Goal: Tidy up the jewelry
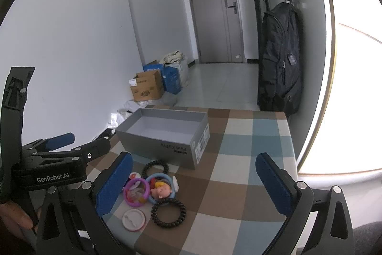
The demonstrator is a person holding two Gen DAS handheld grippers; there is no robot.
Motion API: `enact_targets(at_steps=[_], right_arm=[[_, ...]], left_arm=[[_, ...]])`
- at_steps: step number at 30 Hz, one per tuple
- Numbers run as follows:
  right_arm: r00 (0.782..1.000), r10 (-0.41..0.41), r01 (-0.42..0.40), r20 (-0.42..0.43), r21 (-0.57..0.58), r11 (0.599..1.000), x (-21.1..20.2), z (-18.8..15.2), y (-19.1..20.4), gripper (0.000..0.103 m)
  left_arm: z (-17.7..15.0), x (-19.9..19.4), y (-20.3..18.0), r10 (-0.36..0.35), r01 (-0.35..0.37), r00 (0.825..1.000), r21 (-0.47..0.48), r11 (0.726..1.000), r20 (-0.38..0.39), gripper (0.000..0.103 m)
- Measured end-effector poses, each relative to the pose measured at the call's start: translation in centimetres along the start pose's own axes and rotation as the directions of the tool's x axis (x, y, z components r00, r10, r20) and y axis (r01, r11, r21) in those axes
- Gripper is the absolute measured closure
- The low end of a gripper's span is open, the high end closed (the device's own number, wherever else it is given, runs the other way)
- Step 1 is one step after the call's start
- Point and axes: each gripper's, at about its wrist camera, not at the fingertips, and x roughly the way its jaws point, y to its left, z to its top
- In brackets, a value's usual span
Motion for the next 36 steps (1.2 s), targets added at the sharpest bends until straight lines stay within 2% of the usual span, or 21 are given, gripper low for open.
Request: enact_targets(at_steps=[14,24,29,34,36], right_arm=[[1.0,0.006,-0.006,-0.011,0.002,1.0,0.1,-0.1,0.1,0.0],[0.994,0.039,-0.041,-0.101,-0.018,0.999,1.6,-0.6,0.6,0.0],[0.984,0.091,-0.095,-0.15,-0.021,0.995,2.6,-1.2,1.1,0.0],[0.963,0.15,-0.161,-0.223,-0.029,0.987,4.2,-2.0,2.3,0.008],[0.952,0.17,-0.186,-0.256,-0.036,0.982,5.1,-2.3,2.9,0.019]], left_arm=[[-0.1,0.4,0.2,-0.035,0.034,0.999,-0.026,0.999,-0.027,0.001],[0.4,1.2,1.3,-0.086,0.081,0.994,-0.067,0.994,-0.072,0.001],[0.5,2.1,2.9,-0.097,0.084,0.988,-0.109,0.99,-0.119,0.001],[0.3,3.4,5.1,-0.124,0.091,0.976,-0.181,0.979,-0.177,0.001],[0.3,4.0,5.7,-0.121,0.078,0.971,-0.206,0.975,-0.204,0.001]])
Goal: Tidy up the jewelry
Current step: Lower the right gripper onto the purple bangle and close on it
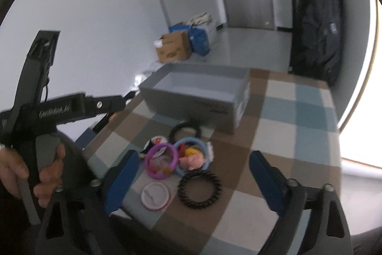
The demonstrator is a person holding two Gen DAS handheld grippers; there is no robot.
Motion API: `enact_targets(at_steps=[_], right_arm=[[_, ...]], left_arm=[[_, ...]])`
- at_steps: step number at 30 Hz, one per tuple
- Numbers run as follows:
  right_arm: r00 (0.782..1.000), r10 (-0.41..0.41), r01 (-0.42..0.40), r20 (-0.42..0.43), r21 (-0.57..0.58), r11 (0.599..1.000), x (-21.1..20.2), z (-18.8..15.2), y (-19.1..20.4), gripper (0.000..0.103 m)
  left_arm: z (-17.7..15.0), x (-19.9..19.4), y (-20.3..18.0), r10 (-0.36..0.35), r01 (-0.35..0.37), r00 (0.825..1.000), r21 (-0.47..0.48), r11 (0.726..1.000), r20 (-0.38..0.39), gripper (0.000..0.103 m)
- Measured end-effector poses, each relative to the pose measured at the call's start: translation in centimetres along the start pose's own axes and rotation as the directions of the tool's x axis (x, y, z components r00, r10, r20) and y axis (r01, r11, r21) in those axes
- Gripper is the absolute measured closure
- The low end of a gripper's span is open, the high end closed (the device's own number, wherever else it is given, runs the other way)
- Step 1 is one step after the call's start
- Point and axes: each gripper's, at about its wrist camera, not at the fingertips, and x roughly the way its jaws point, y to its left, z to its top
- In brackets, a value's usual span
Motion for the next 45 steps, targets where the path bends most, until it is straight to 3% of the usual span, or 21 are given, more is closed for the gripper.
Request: enact_targets(at_steps=[4,12,19,25,29,36,45], right_arm=[[0.996,0.067,-0.068,-0.052,-0.028,0.997,1.6,0.1,1.4,0.033],[0.989,0.108,-0.123,-0.105,-0.149,0.981,3.9,0.1,4.7,0.034],[0.987,-0.038,-0.015,-0.156,-0.325,0.946,7.2,-0.2,6.8,0.034],[0.984,-0.121,0.047,-0.134,-0.454,0.89,8.3,-0.7,8.6,0.034],[0.977,-0.173,0.076,-0.126,-0.551,0.831,9.2,-1.7,9.7,0.052],[0.982,-0.152,0.069,-0.115,-0.529,0.846,9.2,-1.6,9.0,0.053],[0.997,-0.068,0.046,-0.034,-0.441,0.896,7.1,-0.1,8.3,0.053]], left_arm=[[0.3,1.1,1.4,0.021,-0.023,0.999,-0.05,0.998,-0.05,0.001],[0.9,2.0,3.6,0.032,-0.043,0.996,-0.123,0.991,-0.088,0.001],[1.4,2.2,5.1,0.013,-0.031,0.995,-0.185,0.982,-0.1,0.001],[1.5,2.8,5.7,-0.006,-0.018,0.993,-0.196,0.98,-0.118,0.001],[1.7,2.8,5.9,-0.014,-0.01,0.993,-0.199,0.98,-0.116,0.001],[1.6,2.8,5.9,-0.013,-0.012,0.993,-0.199,0.98,-0.121,0.001],[1.5,2.9,5.5,-0.002,-0.019,0.993,-0.175,0.984,-0.119,0.001]])
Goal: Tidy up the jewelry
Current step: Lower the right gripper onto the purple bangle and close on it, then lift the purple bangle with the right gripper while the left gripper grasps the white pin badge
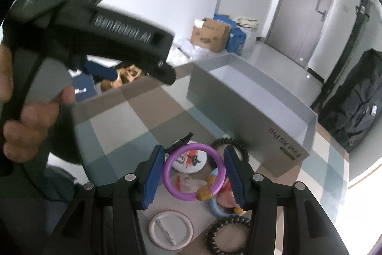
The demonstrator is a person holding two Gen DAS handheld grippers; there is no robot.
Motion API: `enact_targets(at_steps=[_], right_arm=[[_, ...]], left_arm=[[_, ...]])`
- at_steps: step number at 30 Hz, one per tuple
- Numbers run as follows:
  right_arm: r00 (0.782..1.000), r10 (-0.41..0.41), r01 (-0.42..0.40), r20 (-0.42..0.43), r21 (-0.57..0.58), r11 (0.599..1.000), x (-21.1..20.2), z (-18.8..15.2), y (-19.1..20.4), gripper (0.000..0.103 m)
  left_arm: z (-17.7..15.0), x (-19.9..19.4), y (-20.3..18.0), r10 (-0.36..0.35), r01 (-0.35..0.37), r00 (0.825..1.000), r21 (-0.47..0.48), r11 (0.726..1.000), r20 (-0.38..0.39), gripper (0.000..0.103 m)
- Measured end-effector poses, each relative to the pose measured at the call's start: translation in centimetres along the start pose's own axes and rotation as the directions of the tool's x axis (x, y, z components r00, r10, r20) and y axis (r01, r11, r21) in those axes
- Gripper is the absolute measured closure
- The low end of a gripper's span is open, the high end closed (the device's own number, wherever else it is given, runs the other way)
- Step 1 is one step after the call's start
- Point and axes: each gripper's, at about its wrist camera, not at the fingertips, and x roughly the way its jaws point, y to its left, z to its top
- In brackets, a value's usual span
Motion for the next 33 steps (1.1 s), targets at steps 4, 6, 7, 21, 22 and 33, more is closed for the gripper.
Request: enact_targets(at_steps=[4,6,7,21,22,33], right_arm=[[0.999,0.024,-0.026,0.027,0.081,0.996,-0.6,0.3,-1.4,0.053],[0.999,0.033,-0.038,0.044,0.129,0.991,-1.5,0.3,-2.5,0.053],[0.998,0.035,-0.043,0.053,0.165,0.985,-1.8,0.3,-3.3,0.053],[0.996,-0.041,0.002,0.078,0.44,0.898,-5.6,-1.9,-10.3,0.053],[0.996,-0.038,0.0,0.075,0.458,0.889,-5.7,-2.2,-10.5,0.053],[0.991,0.018,-0.094,0.135,0.576,0.812,-8.0,-4.2,-12.6,0.053]], left_arm=[[-0.2,0.0,-0.2,0.012,-0.012,1.0,0.019,1.0,0.002,0.001],[-0.3,0.0,-0.3,0.015,-0.015,1.0,0.025,1.0,0.0,0.001],[-0.3,0.0,-0.3,0.016,-0.016,1.0,0.028,0.999,-0.001,0.001],[-4.6,-1.9,-5.2,-0.036,0.047,0.998,0.224,0.974,-0.053,0.001],[-5.1,-2.1,-5.6,-0.037,0.05,0.997,0.239,0.97,-0.06,0.001],[-8.7,-2.5,-8.6,-0.011,0.058,0.993,0.393,0.918,-0.12,0.001]])
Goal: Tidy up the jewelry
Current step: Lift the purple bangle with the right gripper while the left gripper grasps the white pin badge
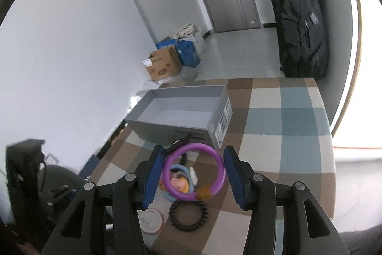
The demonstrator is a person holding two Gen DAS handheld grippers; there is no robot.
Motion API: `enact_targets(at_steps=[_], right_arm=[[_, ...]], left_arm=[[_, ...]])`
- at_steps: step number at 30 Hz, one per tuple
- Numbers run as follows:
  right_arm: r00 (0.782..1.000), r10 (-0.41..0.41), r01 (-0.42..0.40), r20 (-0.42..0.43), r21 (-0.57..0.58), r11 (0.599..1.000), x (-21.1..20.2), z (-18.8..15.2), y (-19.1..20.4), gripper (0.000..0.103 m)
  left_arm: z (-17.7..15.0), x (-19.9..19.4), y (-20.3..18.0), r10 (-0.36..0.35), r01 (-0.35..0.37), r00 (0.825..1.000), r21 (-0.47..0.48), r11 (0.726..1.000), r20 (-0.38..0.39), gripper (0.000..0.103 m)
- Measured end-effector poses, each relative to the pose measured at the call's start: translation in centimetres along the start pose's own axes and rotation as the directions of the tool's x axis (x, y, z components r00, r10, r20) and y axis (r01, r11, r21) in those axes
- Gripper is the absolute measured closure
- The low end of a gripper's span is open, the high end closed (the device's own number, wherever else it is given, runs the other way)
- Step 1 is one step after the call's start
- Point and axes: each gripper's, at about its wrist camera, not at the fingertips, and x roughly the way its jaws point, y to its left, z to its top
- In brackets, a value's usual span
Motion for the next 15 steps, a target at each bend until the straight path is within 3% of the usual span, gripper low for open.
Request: enact_targets(at_steps=[5,8,15], right_arm=[[1.0,0.026,-0.026,-0.002,0.032,0.999,-0.8,-0.3,-0.6,0.053],[1.0,0.027,-0.027,0.001,0.043,0.999,-1.2,-0.4,-0.9,0.053],[0.999,0.033,-0.034,0.019,0.059,0.998,-1.9,-0.3,-1.3,0.053]], left_arm=[[-0.4,1.0,-0.9,0.015,-0.014,0.999,0.031,0.999,-0.029,0.002],[-0.8,1.5,-1.7,0.025,-0.023,0.998,0.051,0.998,-0.053,0.015],[-1.1,1.9,-2.3,0.082,-0.078,0.995,0.079,0.994,-0.057,0.017]])
